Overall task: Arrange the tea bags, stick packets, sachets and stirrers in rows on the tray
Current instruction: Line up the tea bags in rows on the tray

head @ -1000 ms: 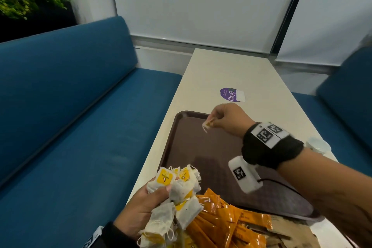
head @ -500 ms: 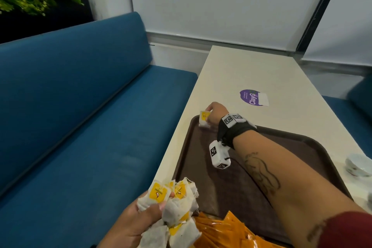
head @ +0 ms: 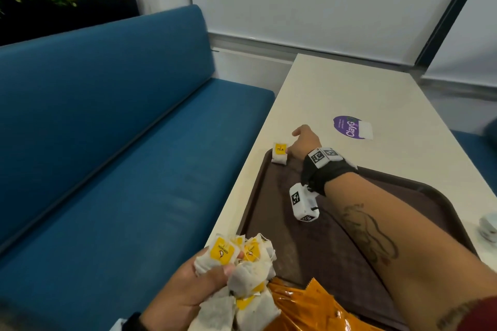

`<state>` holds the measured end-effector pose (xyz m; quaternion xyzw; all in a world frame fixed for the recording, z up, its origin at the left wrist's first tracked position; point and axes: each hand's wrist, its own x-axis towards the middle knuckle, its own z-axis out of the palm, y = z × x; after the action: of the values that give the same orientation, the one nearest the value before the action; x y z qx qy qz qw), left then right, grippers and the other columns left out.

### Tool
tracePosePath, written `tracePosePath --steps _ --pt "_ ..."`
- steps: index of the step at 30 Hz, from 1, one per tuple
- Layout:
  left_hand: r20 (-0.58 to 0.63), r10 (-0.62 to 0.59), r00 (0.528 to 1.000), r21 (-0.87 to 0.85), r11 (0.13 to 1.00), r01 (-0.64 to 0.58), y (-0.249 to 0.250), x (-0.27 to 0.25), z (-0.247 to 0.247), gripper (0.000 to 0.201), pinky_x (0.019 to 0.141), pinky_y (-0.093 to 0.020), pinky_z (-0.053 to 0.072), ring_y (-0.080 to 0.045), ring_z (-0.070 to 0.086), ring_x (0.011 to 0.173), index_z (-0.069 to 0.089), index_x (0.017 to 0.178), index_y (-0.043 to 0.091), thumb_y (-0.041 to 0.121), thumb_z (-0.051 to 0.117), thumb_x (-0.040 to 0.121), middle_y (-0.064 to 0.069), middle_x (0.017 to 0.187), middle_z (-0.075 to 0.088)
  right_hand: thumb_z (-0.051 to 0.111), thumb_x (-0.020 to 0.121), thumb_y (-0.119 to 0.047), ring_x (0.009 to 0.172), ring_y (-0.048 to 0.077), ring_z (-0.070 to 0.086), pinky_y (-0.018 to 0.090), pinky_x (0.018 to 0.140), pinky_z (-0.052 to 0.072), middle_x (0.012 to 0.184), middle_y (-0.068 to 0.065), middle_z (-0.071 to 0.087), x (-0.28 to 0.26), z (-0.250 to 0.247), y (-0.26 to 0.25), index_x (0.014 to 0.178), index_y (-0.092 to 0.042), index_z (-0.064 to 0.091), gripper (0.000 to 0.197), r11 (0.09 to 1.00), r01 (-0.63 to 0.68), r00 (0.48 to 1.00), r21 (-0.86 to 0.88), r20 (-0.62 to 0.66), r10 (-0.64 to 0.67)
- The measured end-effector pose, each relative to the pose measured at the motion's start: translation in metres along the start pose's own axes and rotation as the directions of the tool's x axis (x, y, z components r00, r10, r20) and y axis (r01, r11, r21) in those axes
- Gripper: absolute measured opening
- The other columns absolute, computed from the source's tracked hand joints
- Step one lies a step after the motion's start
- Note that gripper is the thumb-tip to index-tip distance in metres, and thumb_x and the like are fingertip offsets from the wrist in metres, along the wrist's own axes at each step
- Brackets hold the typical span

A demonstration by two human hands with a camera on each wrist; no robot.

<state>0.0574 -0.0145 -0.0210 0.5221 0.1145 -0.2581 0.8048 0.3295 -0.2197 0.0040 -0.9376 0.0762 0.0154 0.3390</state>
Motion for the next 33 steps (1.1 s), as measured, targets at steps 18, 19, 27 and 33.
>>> tracePosePath --steps 18,19,27,33 --pt "0.250 0.110 0.962 -0.141 0.987 -0.076 -0.010 -0.010 0.068 0.069 0.066 -0.034 0.056 -0.029 0.069 0.081 0.069 0.101 0.000 0.025 0.094 0.042 -0.023 0.101 0.068 0.070 0.082 -0.036 0.061 0.001 0.050 0.016 0.060 0.041 0.070 -0.007 0.060 -0.243 -0.092 -0.022 0.086 -0.010 0.069 0.026 0.952 0.305 0.803 0.021 0.532 -0.269" --pt "0.263 0.113 0.958 -0.145 0.987 -0.076 -0.011 -0.010 0.073 0.069 0.065 -0.034 0.056 -0.028 0.069 0.080 0.068 0.103 0.000 0.025 0.094 0.043 -0.022 0.099 0.068 0.071 0.081 -0.035 0.062 0.004 0.050 0.018 0.061 0.041 0.072 -0.004 0.061 -0.248 -0.091 -0.020 0.087 -0.007 0.069 0.028 0.951 0.309 0.797 -0.005 0.547 -0.255" --pt "0.296 0.106 0.949 -0.093 0.992 -0.082 -0.014 -0.015 0.086 0.062 0.073 -0.037 0.057 -0.031 0.067 0.085 0.071 0.097 0.000 0.024 0.092 0.045 -0.023 0.099 0.068 0.072 0.082 -0.017 0.064 0.008 0.049 0.020 0.060 0.041 0.073 0.001 0.059 -0.259 -0.099 -0.016 0.084 -0.009 0.067 0.009 0.965 0.238 0.832 0.110 0.489 -0.261" --pt "0.198 0.071 0.978 0.009 0.997 -0.074 -0.010 -0.015 0.079 0.041 0.059 -0.027 0.055 -0.020 0.068 0.070 0.070 0.085 0.008 0.021 0.085 0.049 -0.014 0.084 0.071 0.063 0.088 -0.010 0.057 0.012 0.055 0.016 0.041 0.037 0.070 0.005 0.059 -0.239 -0.104 -0.018 0.078 -0.015 0.055 0.014 0.922 0.166 0.865 0.350 0.396 -0.306"
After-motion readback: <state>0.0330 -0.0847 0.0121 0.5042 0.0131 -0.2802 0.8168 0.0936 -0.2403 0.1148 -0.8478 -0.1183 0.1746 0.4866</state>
